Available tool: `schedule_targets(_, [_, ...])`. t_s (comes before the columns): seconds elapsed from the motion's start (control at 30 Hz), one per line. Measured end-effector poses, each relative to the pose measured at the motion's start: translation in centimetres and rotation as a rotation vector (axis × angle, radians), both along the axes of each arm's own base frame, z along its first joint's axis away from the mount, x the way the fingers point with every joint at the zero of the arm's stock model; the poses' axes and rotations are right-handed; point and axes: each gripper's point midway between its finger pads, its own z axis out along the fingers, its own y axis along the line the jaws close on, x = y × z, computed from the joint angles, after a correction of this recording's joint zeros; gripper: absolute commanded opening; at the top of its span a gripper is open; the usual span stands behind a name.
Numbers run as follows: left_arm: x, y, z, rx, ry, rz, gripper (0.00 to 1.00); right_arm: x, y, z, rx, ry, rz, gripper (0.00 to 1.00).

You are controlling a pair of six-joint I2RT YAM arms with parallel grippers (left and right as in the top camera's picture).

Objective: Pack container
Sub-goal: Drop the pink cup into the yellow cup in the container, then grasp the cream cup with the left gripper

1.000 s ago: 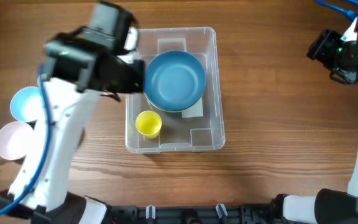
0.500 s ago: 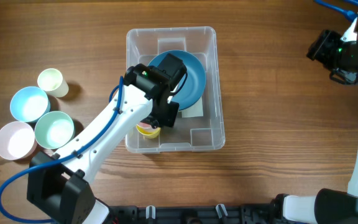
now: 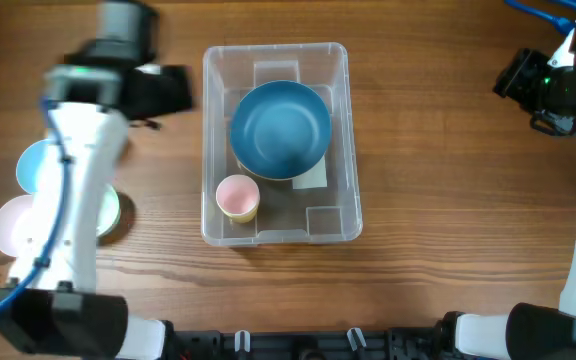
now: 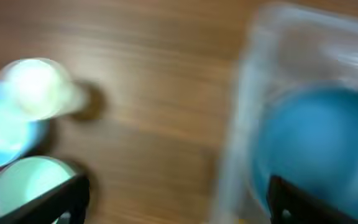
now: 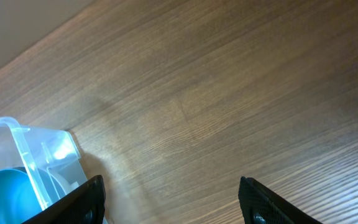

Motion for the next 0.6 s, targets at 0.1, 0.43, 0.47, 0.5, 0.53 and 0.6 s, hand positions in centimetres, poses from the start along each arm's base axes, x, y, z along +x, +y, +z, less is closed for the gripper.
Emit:
schedule_targets(0.1, [0.2, 7.5, -2.0, -0.024, 0.047, 0.193, 0.91, 0.0, 0.0, 0.0, 0.0, 0.0, -0.001, 0.7])
schedule_targets(0.43, [3.6, 12.9, -14.9, -0.119, 0.246, 0.312, 0.61, 0.0, 0.0, 0.0, 0.0, 0.002, -0.001, 0.7])
schedule_targets(0.47, [4.1, 13.0, -15.3, -0.119, 0.237, 0.313, 0.54, -0.1, 0.0, -0.1, 0.001, 0.004, -0.001, 0.7])
schedule_targets(0.5, [4.3, 13.0, -15.3, -0.119, 0.228, 0.312, 0.53, -0.1, 0.0, -0.1, 0.0, 0.004, 0.0, 0.7])
schedule_targets(0.53, [4.6, 13.1, -15.2, -0.12, 0.217, 0.312, 0.53, -0.1, 0.0, -0.1, 0.001, 0.005, -0.001, 0.7])
schedule_targets(0.6, [4.9, 13.1, -15.2, -0.119, 0.204, 0.311, 0.49, -0.1, 0.0, -0.1, 0.001, 0.006, -0.001, 0.7])
